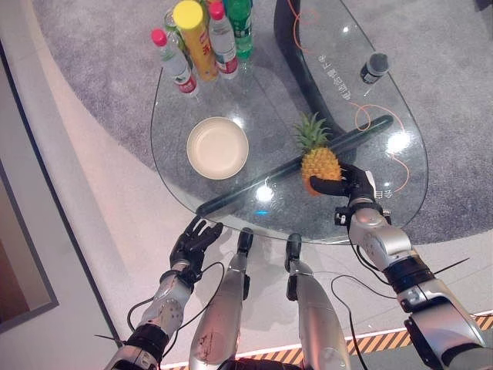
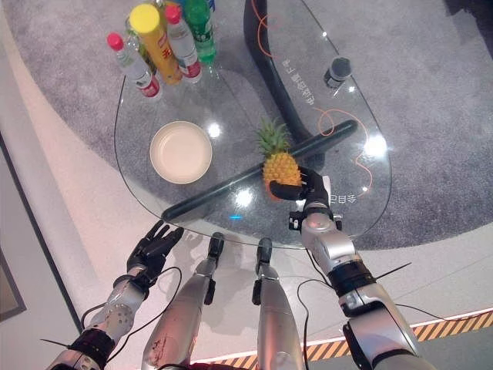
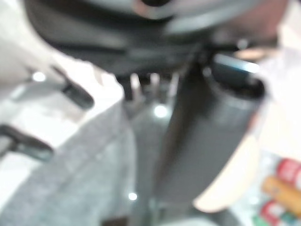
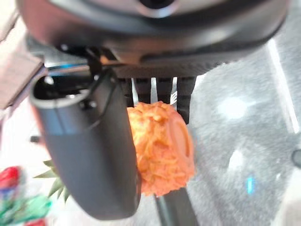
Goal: Pick up the fruit to the plate
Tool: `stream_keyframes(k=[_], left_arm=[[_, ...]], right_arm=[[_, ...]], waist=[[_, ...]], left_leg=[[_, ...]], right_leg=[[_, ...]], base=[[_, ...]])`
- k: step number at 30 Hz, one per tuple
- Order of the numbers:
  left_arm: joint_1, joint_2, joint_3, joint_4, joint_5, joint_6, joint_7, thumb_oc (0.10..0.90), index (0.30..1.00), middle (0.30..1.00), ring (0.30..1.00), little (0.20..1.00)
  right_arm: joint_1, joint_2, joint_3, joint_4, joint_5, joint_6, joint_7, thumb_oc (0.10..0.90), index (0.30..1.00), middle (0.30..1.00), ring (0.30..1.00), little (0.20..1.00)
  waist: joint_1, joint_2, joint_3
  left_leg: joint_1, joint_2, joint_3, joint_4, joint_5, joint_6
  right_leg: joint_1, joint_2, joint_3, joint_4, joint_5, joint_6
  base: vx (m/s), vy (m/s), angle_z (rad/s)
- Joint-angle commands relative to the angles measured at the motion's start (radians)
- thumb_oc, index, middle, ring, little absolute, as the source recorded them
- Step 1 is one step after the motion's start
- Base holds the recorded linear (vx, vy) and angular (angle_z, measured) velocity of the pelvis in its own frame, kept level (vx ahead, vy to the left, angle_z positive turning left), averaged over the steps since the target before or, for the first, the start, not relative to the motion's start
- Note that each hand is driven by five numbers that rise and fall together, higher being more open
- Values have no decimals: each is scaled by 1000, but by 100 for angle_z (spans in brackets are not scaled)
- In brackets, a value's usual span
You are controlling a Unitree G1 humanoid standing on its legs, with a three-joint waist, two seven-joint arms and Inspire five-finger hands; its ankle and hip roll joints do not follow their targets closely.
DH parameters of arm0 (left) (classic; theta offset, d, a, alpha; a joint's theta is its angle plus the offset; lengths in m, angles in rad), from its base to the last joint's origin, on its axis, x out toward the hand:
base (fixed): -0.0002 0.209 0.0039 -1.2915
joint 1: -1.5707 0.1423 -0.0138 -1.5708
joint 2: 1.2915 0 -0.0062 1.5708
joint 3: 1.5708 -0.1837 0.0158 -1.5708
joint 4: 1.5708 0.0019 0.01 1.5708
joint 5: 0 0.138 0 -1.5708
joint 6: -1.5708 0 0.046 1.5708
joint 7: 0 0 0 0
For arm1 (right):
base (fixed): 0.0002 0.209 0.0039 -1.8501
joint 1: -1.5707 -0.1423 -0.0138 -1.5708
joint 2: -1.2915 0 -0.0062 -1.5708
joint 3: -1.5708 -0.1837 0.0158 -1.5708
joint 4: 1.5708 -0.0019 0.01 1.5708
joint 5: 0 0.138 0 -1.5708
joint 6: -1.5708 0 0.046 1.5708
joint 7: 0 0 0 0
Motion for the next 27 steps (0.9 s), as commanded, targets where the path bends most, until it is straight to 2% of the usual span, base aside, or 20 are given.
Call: stream_keyframes(k=[1, 3, 6, 15, 22, 27], left_arm=[[43, 15, 45, -124, -44, -82, -24, 800, 900, 900, 900, 900], [54, 20, 57, -168, -71, -84, -40, 800, 900, 900, 900, 900], [73, 31, 71, -250, -118, -54, -95, 800, 900, 900, 900, 900], [37, 73, 28, -433, -257, 30, -224, 800, 900, 900, 900, 900], [-14, 118, -2, -523, -362, 88, -257, 800, 900, 900, 900, 900], [-33, 142, -27, -568, -363, 129, -276, 800, 900, 900, 900, 900]], right_arm=[[-13, -46, -45, -207, -93, -132, 70, 100, 300, 300, 300, 200], [16, -44, -49, -248, -106, -149, 107, 100, 300, 300, 300, 200], [38, -49, -44, -306, -120, -164, 161, 100, 300, 300, 300, 200], [34, -95, 34, -401, -144, -195, 413, 100, 300, 300, 300, 200], [6, -132, 114, -420, -138, -241, 504, 100, 300, 300, 300, 200], [-16, -141, 159, -464, -129, -294, 633, 100, 300, 300, 300, 200]], waist=[[-26, 7, -17], [-27, 8, -17], [-26, 10, -17], [-22, 4, -17], [-15, -15, -17], [-9, -22, -17]], left_leg=[[21, -74, -48, 107, -136, 23], [29, -73, -50, 106, -135, 23], [40, -72, -52, 100, -133, 21], [48, -72, -54, 93, -125, 21], [52, -70, -63, 88, -125, 22], [52, -72, -78, 91, -126, 22]], right_leg=[[100, 2, -68, -75, 14, 14], [110, 1, -70, -77, 12, 14], [127, 2, -75, -82, 9, 14], [145, 6, -79, -94, 13, 19], [158, 11, -82, -104, 17, 25], [163, 15, -78, -108, 20, 28]], base=[[-14, -37, 0], [-4, -16, 0], [-14, -35, 0], [-11, -18, 1], [-7, -50, 7], [7, -38, 4]])
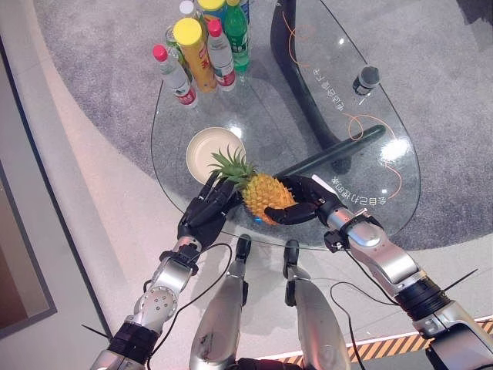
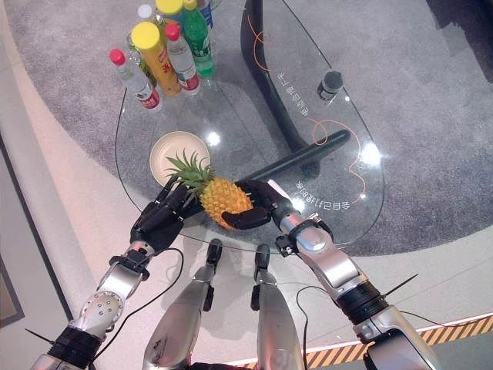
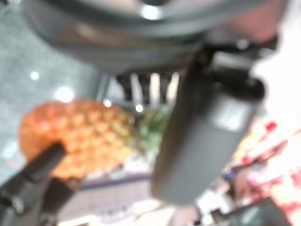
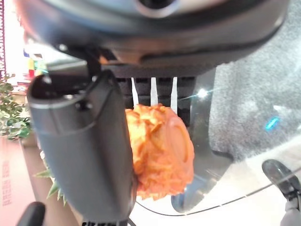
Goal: Pick up the fruit to the plate
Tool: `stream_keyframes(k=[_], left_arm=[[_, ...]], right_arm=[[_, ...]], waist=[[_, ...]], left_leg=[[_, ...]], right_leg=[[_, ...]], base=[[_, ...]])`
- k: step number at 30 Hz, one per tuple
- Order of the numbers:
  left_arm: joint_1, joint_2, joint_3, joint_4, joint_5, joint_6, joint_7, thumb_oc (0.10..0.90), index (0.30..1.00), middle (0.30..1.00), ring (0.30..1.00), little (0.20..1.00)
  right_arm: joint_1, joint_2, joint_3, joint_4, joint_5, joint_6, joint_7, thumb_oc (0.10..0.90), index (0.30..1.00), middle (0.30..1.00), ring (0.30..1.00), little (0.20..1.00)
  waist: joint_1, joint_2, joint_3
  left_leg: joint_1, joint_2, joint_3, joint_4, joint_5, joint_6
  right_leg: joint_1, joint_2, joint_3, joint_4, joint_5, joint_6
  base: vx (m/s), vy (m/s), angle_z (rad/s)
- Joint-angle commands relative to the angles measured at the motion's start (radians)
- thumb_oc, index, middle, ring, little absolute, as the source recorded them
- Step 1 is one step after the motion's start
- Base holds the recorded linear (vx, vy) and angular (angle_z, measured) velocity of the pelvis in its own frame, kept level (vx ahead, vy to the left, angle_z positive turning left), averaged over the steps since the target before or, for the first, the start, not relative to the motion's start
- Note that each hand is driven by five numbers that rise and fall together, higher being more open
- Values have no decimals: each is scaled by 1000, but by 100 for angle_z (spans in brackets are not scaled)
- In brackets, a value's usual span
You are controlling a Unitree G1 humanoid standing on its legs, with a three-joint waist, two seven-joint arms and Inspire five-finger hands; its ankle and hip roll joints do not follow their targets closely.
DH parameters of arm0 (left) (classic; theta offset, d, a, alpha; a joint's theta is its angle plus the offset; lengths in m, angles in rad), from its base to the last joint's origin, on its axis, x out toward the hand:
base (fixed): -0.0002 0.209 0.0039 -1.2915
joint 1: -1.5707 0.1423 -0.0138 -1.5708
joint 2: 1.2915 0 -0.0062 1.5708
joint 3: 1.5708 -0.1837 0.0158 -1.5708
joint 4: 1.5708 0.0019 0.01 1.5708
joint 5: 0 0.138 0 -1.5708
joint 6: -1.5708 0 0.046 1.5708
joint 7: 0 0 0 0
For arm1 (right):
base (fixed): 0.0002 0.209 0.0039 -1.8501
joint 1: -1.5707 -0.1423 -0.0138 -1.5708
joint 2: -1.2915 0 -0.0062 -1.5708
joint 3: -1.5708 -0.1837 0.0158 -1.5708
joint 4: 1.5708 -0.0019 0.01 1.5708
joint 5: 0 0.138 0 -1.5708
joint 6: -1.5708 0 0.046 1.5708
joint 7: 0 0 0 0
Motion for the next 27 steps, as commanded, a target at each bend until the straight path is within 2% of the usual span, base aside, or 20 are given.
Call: stream_keyframes(k=[1, 10, 18, 21, 24, 25, 27], left_arm=[[-40, 29, -9, -184, -9, 16, -91, 800, 900, 900, 900, 900], [-66, 46, -43, -220, -19, 4, -106, 800, 900, 900, 900, 900], [-59, 68, -55, -250, -26, -15, -95, 800, 900, 900, 900, 900], [-53, 63, -56, -246, -31, -31, -77, 800, 900, 900, 900, 900], [-45, 51, -48, -242, -46, -82, -86, 800, 900, 900, 900, 900], [-39, 45, -41, -247, -56, -103, -92, 646, 768, 768, 768, 746], [-33, 38, -24, -254, -79, -156, -111, 100, 300, 300, 300, 200]], right_arm=[[-99, -4, 39, -262, 24, -171, 167, 100, 300, 300, 300, 200], [-125, -16, 144, -264, 13, -110, 248, 100, 300, 300, 300, 200], [-133, -33, 214, -287, -49, -127, 393, 100, 300, 300, 300, 200], [-148, -30, 238, -294, -42, -116, 363, 100, 300, 300, 300, 200], [-157, -18, 235, -267, -36, -112, 328, 100, 300, 300, 300, 200], [-155, -17, 233, -260, -36, -116, 321, 100, 300, 300, 300, 200], [-144, -13, 225, -258, -35, -120, 310, 100, 300, 300, 300, 200]], waist=[[-4, -34, -23], [7, -44, -23], [19, -46, -23], [26, -51, -23], [32, -54, -23], [35, -56, -23], [39, -64, -23]], left_leg=[[12, -79, -50, 117, -131, 27], [23, -81, -63, 117, -135, 25], [24, -81, -83, 110, -131, 22], [28, -83, -88, 110, -132, 22], [28, -83, -91, 112, -134, 22], [29, -84, -93, 113, -135, 22], [34, -82, -94, 108, -138, 23]], right_leg=[[111, 11, -48, -83, 29, 34], [127, 12, -45, -88, 27, 37], [130, 13, -46, -91, 28, 40], [135, 15, -45, -92, 29, 41], [137, 14, -49, -93, 28, 42], [140, 13, -52, -94, 28, 42], [146, 13, -56, -98, 28, 45]], base=[[17, -23, 7], [5, -11, 6], [11, -11, 3], [20, -24, 11], [10, -6, 4], [0, 0, 0], [10, -18, 0]])
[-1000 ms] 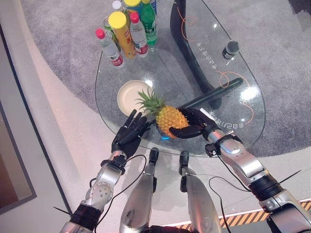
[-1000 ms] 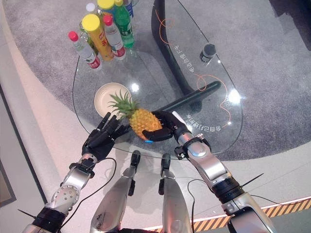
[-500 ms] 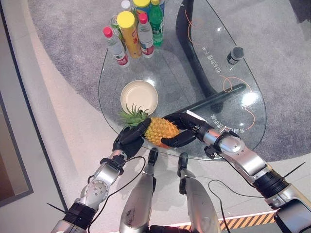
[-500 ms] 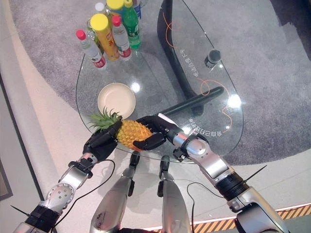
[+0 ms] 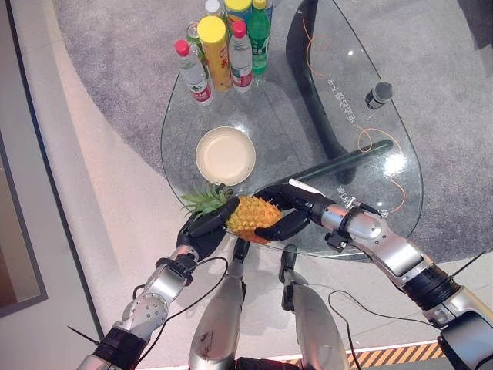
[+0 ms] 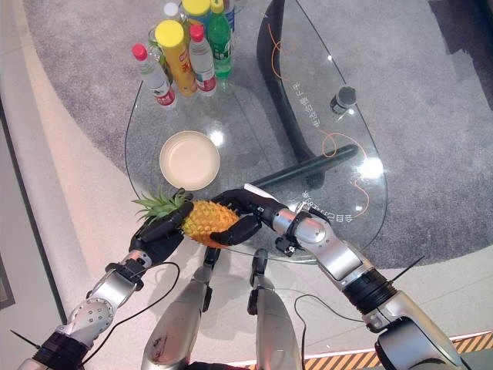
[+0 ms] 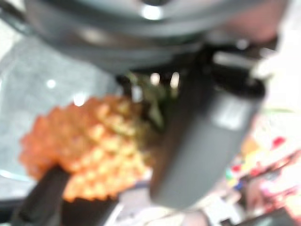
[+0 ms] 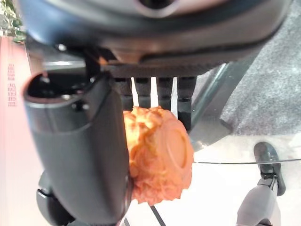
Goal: Pick up the fruit to the plate
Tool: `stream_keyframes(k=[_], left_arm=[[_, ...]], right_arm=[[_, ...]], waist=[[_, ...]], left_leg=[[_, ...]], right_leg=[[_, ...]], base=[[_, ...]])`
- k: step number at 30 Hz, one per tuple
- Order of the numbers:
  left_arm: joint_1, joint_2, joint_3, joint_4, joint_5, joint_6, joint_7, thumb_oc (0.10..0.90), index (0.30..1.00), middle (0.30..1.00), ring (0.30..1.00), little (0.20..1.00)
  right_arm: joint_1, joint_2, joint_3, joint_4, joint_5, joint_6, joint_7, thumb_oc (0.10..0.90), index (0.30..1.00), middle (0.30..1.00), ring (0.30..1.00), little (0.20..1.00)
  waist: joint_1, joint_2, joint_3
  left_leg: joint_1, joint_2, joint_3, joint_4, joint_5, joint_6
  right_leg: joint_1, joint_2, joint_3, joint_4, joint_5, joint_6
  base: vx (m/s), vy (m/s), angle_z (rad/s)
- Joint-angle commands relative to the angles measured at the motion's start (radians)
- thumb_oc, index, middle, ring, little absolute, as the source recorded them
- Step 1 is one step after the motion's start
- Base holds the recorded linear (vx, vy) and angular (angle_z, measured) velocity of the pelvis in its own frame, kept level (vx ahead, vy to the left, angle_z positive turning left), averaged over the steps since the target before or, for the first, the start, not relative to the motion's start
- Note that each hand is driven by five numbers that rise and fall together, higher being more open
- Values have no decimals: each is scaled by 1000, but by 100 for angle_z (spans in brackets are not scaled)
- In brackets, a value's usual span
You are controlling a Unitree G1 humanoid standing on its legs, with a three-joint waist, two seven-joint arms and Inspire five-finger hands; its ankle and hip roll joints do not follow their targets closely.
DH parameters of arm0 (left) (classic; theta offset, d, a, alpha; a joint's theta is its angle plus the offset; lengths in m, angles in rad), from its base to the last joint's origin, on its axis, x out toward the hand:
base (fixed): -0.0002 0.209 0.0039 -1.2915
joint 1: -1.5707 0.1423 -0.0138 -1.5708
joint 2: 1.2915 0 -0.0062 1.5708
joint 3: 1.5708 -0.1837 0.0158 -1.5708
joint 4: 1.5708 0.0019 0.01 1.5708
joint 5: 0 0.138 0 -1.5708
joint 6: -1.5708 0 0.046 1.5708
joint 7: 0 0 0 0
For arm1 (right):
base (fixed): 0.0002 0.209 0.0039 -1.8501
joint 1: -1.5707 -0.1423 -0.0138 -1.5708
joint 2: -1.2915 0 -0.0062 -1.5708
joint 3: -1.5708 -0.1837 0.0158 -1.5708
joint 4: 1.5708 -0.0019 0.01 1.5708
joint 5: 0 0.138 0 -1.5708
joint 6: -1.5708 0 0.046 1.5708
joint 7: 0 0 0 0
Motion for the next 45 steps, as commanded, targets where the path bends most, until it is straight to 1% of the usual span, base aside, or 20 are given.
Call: stream_keyframes(k=[1, 2, 5, 9, 13, 26, 28, 29, 30, 33, 36, 41, 45], left_arm=[[-65, -34, 46, -253, -55, -144, -105, 100, 300, 300, 300, 200], [-59, -42, 56, -264, -60, -167, -109, 100, 300, 300, 300, 200], [-45, -55, 82, -271, -63, -199, -117, 100, 300, 300, 300, 200], [-38, -76, 95, -273, -46, -219, -116, 100, 300, 300, 300, 200], [-34, -86, 104, -271, -29, -211, -127, 100, 300, 300, 300, 200], [-19, -99, 126, -276, -25, -193, -146, 100, 300, 300, 300, 200], [-15, -101, 128, -275, -19, -193, -148, 100, 300, 300, 300, 200], [-14, -102, 129, -274, -18, -194, -148, 100, 300, 300, 300, 200], [-14, -103, 129, -274, -17, -196, -148, 100, 300, 300, 300, 200], [-12, -104, 135, -274, -5, -197, -145, 100, 300, 300, 300, 200], [-9, -101, 142, -271, 4, -201, -146, 100, 300, 300, 300, 200], [-2, -91, 162, -245, 56, -224, -129, 100, 300, 300, 300, 200], [10, -90, 184, -225, 77, -239, -129, 100, 300, 300, 300, 200]], right_arm=[[-50, 55, 106, -229, 29, -98, 78, 100, 300, 300, 300, 200], [-44, 61, 103, -226, 29, -103, 75, 100, 300, 300, 300, 200], [-28, 78, 94, -217, 28, -114, 63, 100, 300, 300, 300, 200], [-20, 110, 90, -202, 26, -117, 42, 100, 300, 300, 300, 200], [-27, 129, 77, -184, 41, -112, 8, 100, 300, 300, 300, 200], [-9, 165, 45, -163, 50, -116, -52, 100, 300, 300, 300, 200], [-2, 170, 39, -163, 59, -110, -87, 100, 300, 300, 300, 200], [-1, 174, 35, -159, 51, -110, -99, 561, 695, 695, 695, 661], [1, 177, 32, -155, 40, -112, -106, 800, 900, 900, 900, 900], [16, 178, 14, -157, 27, -123, -150, 800, 900, 900, 900, 900], [28, 171, -6, -165, 11, -125, -167, 800, 900, 900, 900, 900], [60, 153, -60, -195, -23, -139, -237, 800, 900, 900, 900, 900], [94, 136, -99, -224, -45, -145, -257, 800, 900, 900, 900, 900]], waist=[[0, -45, -26], [2, -51, -26], [10, -64, -26], [20, -77, -26], [29, -83, -26], [39, -96, -26], [39, -97, -26], [39, -97, -26], [39, -96, -26], [36, -95, -26], [33, -96, -26], [23, -104, -26], [12, -108, -26]], left_leg=[[15, -78, -44, 112, -137, 26], [13, -78, -47, 114, -138, 25], [14, -76, -55, 115, -143, 22], [19, -76, -64, 116, -148, 21], [24, -77, -71, 115, -152, 22], [37, -77, -79, 117, -166, 24], [38, -78, -78, 120, -169, 24], [38, -78, -77, 122, -170, 24], [37, -78, -76, 123, -170, 24], [38, -78, -75, 123, -172, 26], [38, -78, -72, 123, -174, 26], [35, -75, -69, 125, -178, 29], [38, -71, -64, 123, -180, 31]], right_leg=[[89, 18, -10, -58, 29, 39], [89, 19, -12, -58, 30, 39], [95, 21, -19, -62, 32, 39], [105, 22, -26, -65, 33, 39], [111, 22, -35, -66, 32, 39], [126, 22, -44, -73, 34, 43], [128, 22, -43, -74, 34, 43], [128, 21, -43, -73, 34, 43], [128, 20, -44, -73, 34, 43], [129, 20, -45, -72, 34, 45], [128, 20, -43, -72, 35, 47], [123, 21, -41, -69, 36, 53], [123, 24, -35, -68, 37, 55]], base=[[17, -50, 0], [14, -48, 0], [25, -58, 2], [30, -42, 3], [17, -17, 11], [6, -3, 2], [0, 0, 0], [0, 0, 0], [0, 0, 0], [0, 0, 0], [0, 0, 0], [0, 0, 0], [0, 0, 0]])
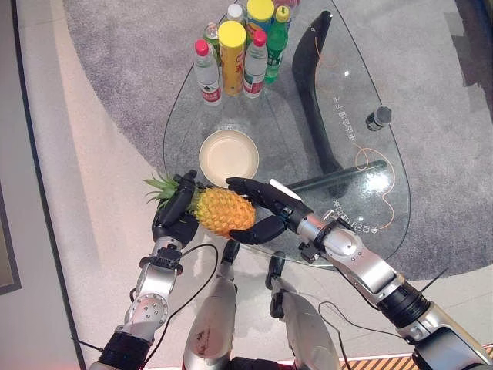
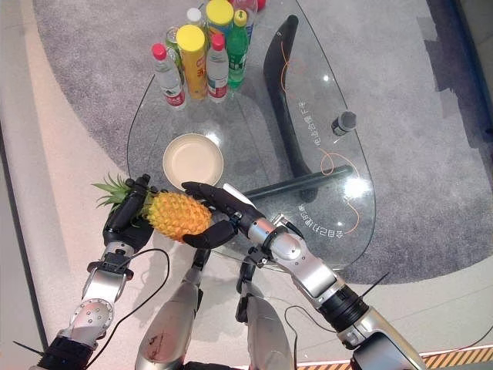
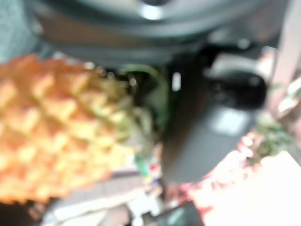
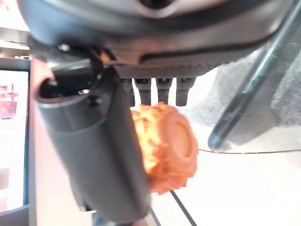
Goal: Pick up the fruit to the plate
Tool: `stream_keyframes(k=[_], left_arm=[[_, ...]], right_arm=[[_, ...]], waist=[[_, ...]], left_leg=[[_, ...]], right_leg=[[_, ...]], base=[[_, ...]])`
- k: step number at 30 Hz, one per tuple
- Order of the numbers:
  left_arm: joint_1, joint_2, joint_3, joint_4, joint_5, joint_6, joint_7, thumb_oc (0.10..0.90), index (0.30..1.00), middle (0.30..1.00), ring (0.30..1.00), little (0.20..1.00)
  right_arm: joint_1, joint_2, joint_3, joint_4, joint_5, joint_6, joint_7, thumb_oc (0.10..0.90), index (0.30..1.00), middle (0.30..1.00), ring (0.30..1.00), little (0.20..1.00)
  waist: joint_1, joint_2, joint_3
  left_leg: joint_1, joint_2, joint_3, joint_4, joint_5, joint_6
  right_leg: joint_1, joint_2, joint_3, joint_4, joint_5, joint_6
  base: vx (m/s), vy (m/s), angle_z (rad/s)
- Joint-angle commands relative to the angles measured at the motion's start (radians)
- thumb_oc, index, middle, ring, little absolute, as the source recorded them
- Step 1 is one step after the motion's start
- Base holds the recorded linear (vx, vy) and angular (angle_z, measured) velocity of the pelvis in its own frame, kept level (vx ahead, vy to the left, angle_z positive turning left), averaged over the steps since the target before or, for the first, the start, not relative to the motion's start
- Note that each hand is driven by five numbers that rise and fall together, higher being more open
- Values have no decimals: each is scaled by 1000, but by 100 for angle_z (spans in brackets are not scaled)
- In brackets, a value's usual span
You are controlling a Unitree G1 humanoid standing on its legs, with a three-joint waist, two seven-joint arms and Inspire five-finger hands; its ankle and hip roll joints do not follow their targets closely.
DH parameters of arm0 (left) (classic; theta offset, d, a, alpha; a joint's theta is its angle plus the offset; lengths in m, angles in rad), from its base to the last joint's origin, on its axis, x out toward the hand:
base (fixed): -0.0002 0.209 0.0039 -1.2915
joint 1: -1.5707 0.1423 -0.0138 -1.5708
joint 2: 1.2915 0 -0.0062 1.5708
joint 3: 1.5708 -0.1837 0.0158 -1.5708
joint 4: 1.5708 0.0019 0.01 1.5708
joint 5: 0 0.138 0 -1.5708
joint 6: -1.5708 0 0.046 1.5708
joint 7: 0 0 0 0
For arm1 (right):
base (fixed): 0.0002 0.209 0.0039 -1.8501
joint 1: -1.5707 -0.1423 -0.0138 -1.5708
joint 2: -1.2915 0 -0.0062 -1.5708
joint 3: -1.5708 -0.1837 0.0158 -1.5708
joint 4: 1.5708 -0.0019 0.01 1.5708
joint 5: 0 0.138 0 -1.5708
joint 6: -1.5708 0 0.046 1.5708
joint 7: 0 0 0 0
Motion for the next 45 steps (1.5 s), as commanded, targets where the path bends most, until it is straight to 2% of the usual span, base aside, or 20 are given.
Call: stream_keyframes(k=[1, 7, 10, 15, 18, 23, 28, 30, 34, 43, 45], left_arm=[[-16, -12, 54, -186, 64, -63, -119, 100, 300, 300, 300, 200], [3, -7, 87, -165, 105, -89, -123, 100, 300, 300, 300, 200], [3, 0, 100, -149, 154, -122, -108, 100, 300, 300, 300, 200], [-11, 14, 125, -108, 309, -242, -14, 100, 300, 300, 300, 200], [-43, 39, 136, -76, 462, -308, 92, 100, 300, 300, 300, 200], [-125, 80, 147, -1, 675, -383, 260, 100, 300, 300, 300, 200], [-231, 126, 141, 56, 790, -441, 371, 100, 300, 300, 300, 200], [-263, 135, 130, 73, 805, -452, 380, 100, 300, 300, 300, 200], [-349, 154, 102, 102, 928, -466, 454, 100, 300, 300, 300, 200], [-537, 138, 62, 235, 1077, -563, 623, 100, 300, 300, 300, 200], [-560, 135, 55, 248, 1112, -567, 664, 100, 300, 300, 300, 200]], right_arm=[[-8, -40, -101, -137, -53, -71, -89, 800, 900, 900, 900, 900], [61, -58, -174, -174, -83, -85, -145, 800, 900, 900, 900, 900], [88, -67, -208, -182, -80, -92, -151, 800, 900, 900, 900, 900], [124, -76, -236, -185, -78, -85, -140, 800, 900, 900, 900, 900], [129, -80, -233, -177, -64, -79, -135, 800, 900, 900, 900, 900], [106, -77, -201, -145, -29, -61, -108, 800, 900, 900, 900, 900], [66, -80, -146, -117, 2, -19, -97, 800, 900, 900, 900, 900], [53, -79, -129, -112, 15, -5, -87, 800, 900, 900, 900, 900], [21, -72, -85, -89, 94, 9, -14, 800, 900, 900, 900, 900], [-52, -35, 32, 41, 162, 118, 128, 800, 900, 900, 900, 900], [-61, -37, 42, 55, 174, 129, 144, 800, 900, 900, 900, 900]], waist=[[-20, -27, -25], [-35, -30, -25], [-43, -31, -25], [-57, -30, -25], [-65, -31, -25], [-80, -39, -25], [-101, -42, -25], [-108, -43, -25], [-127, -49, -25], [-163, -27, -25], [-168, -23, -25]], left_leg=[[10, -71, -33, 118, -166, 37], [6, -67, -23, 123, -170, 37], [4, -65, -18, 127, -173, 36], [1, -60, -6, 132, -174, 34], [-6, -57, -1, 139, -176, 31], [-29, -52, 12, 158, -178, 24], [-66, -48, 27, 172, -176, 19], [-78, -47, 32, 175, -175, 18], [-129, -45, 48, 196, -174, 17], [-235, -56, 91, 232, -168, 14], [-252, -58, 96, 238, -169, 14]], right_leg=[[49, 18, -1, -1, 29, 55], [44, 19, 2, 3, 26, 58], [41, 19, 3, 8, 24, 60], [35, 18, 8, 16, 20, 61], [26, 16, 9, 23, 17, 63], [4, 16, 15, 38, 13, 65], [-37, 16, 25, 54, 13, 65], [-52, 16, 27, 57, 14, 66], [-111, 15, 38, 79, 19, 69], [-244, 6, 69, 120, 26, 71], [-263, 7, 73, 127, 26, 70]], base=[[0, 0, 0], [0, 0, 0], [0, 0, 0], [3, 6, 0], [0, 0, 0], [13, 21, -6], [-13, 56, -10], [-27, 55, -11], [-31, 77, -8], [-35, 133, -15], [-18, 112, -7]])
